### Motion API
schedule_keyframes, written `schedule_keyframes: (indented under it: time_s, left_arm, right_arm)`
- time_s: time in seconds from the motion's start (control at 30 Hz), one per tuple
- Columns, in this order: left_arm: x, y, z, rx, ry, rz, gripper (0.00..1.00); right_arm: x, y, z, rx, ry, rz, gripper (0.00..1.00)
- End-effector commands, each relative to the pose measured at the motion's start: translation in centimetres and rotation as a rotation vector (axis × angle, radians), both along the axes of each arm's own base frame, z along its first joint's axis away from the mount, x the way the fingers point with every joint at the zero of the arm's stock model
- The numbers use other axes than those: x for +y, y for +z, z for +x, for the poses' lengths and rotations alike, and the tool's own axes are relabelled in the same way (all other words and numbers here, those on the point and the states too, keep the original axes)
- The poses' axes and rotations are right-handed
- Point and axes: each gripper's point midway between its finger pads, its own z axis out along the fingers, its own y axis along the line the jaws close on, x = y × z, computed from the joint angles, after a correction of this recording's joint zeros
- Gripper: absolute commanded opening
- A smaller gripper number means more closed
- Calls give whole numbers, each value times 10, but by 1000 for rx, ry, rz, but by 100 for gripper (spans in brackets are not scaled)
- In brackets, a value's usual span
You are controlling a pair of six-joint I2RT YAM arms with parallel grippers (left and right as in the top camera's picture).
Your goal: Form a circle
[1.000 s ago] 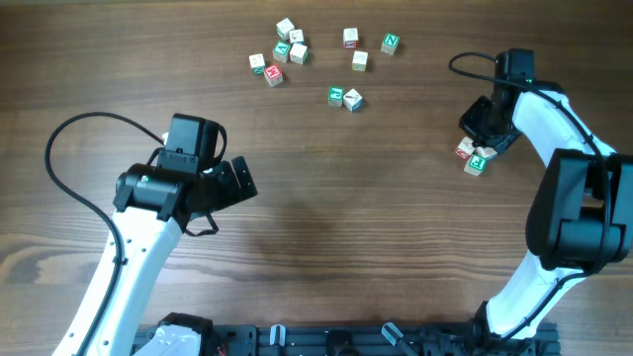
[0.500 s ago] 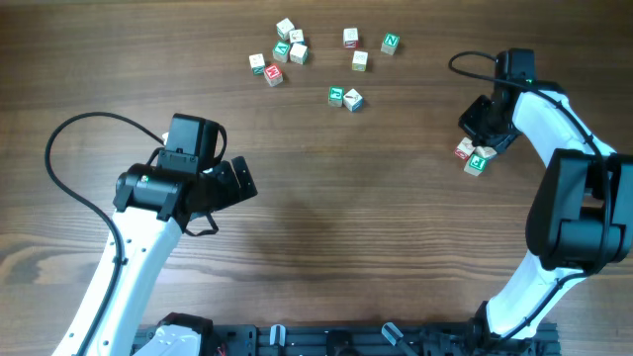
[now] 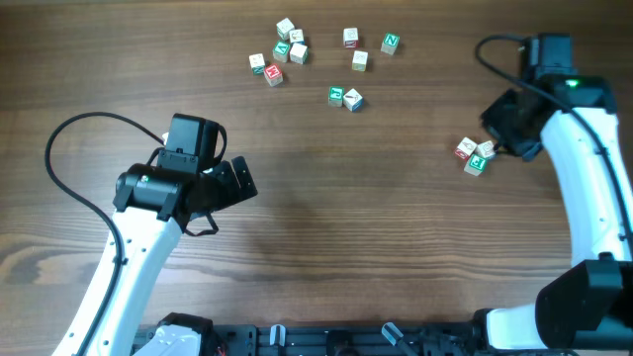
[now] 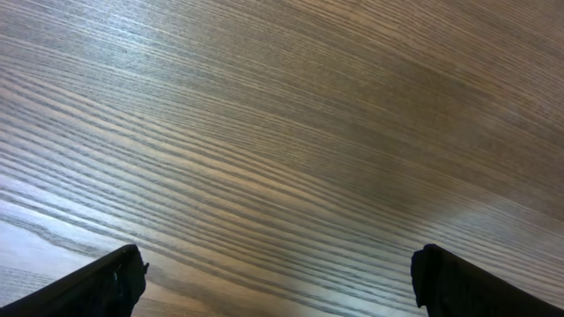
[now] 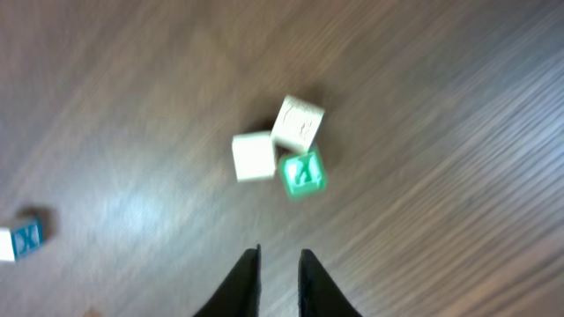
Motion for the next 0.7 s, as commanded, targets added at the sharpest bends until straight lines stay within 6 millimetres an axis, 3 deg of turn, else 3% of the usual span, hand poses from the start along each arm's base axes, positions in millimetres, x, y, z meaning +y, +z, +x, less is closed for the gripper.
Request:
schedule_keyframes:
  time_s: [0.0,0.07,0.17,0.27,0.37,0.5,0.67]
  left_arm:
    - [1,0,0,0,2,-3,100]
    - [1,0,0,0,2,-3,100]
    - [1,0,0,0,2,-3,99]
    - [1,0,0,0,2,-3,100]
    - [1,0,0,0,2,-3,100]
    - [1,0,0,0,2,-3,100]
    - [1,0,0,0,2,-3,100]
  right_arm:
    - [43,-23,-20,82,53,-3,49]
    - [63,-38,-36,122,47,-36,65]
    - [64,-60,-51,130,-8,-128,82]
    - [63,-80,-47,96,-21,-113,83]
    - [51,-80,-29,59,103,-130,86]
    - [15,-79,-13,44,187,-159,85]
    - [4,-83,-14,56,211,-150,81]
